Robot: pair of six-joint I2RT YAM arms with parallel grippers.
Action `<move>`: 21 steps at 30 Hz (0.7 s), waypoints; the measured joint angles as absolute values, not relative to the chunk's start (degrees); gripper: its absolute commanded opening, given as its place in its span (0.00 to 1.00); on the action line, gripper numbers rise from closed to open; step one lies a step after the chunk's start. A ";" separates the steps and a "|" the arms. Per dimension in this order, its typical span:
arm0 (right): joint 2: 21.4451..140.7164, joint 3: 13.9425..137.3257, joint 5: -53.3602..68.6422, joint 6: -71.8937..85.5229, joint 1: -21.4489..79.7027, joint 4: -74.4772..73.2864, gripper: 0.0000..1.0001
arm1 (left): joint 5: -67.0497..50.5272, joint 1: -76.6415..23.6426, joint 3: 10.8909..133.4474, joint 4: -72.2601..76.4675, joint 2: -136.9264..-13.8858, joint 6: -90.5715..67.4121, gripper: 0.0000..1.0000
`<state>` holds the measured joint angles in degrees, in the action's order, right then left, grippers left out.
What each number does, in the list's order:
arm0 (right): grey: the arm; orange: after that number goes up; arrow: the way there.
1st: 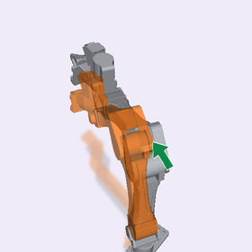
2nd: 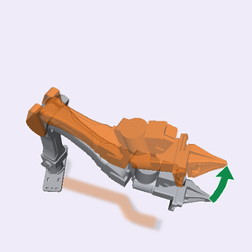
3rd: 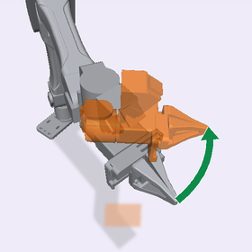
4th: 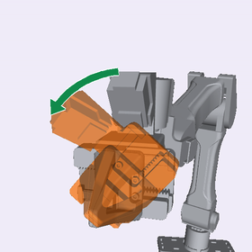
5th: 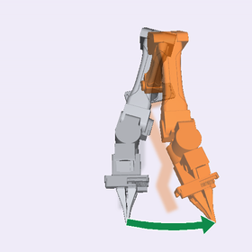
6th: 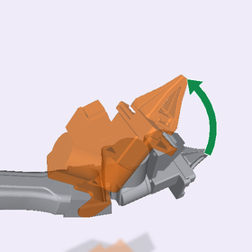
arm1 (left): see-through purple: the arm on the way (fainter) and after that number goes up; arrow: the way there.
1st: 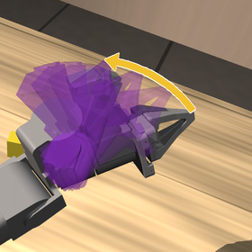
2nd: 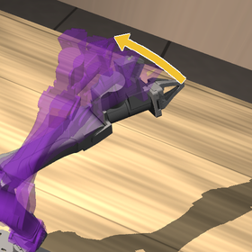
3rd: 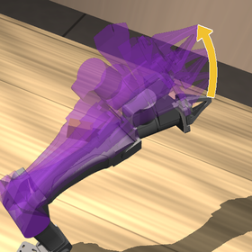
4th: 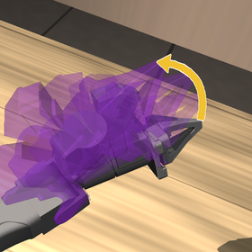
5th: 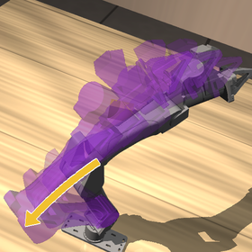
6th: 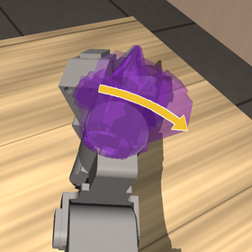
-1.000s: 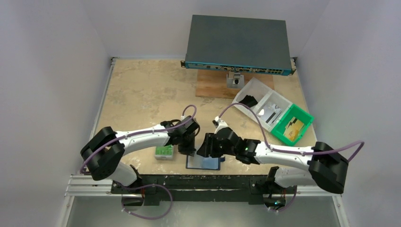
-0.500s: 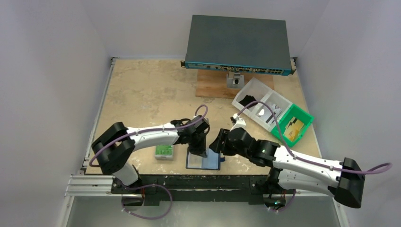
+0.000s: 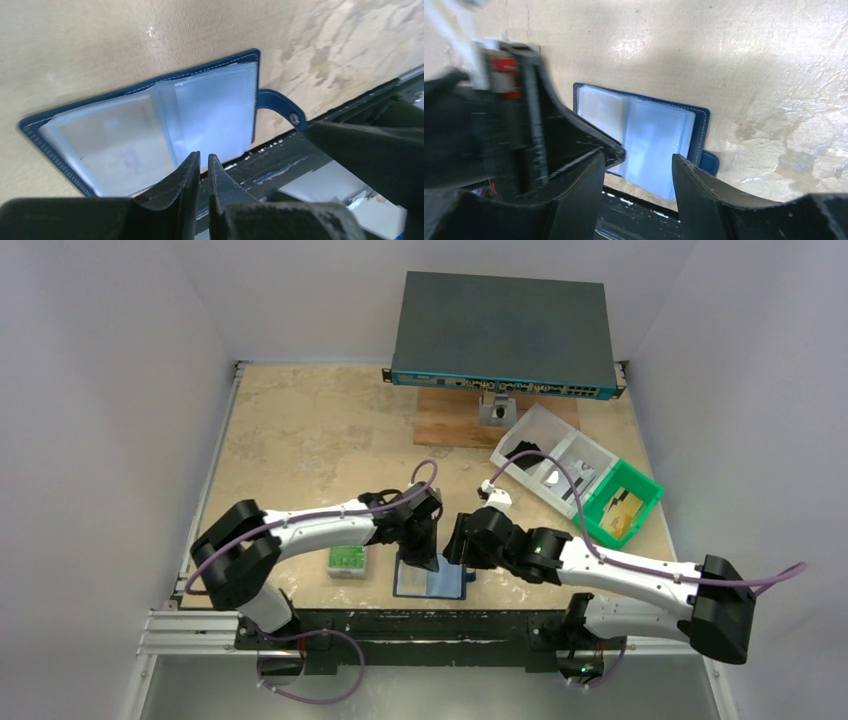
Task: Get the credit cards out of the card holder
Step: Remove the credit card from the card holder.
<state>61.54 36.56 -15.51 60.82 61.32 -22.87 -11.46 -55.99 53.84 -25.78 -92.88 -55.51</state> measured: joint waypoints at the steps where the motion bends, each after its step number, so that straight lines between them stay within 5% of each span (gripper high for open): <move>1: 62.43 37.01 -15.49 60.73 61.56 -22.65 0.52 | -10.87 -55.61 53.69 -26.33 -91.05 -55.53 0.12; 21: 95.33 55.48 -15.31 57.25 68.27 -22.57 0.55 | -6.70 -45.95 36.10 -30.09 -72.82 -55.81 0.10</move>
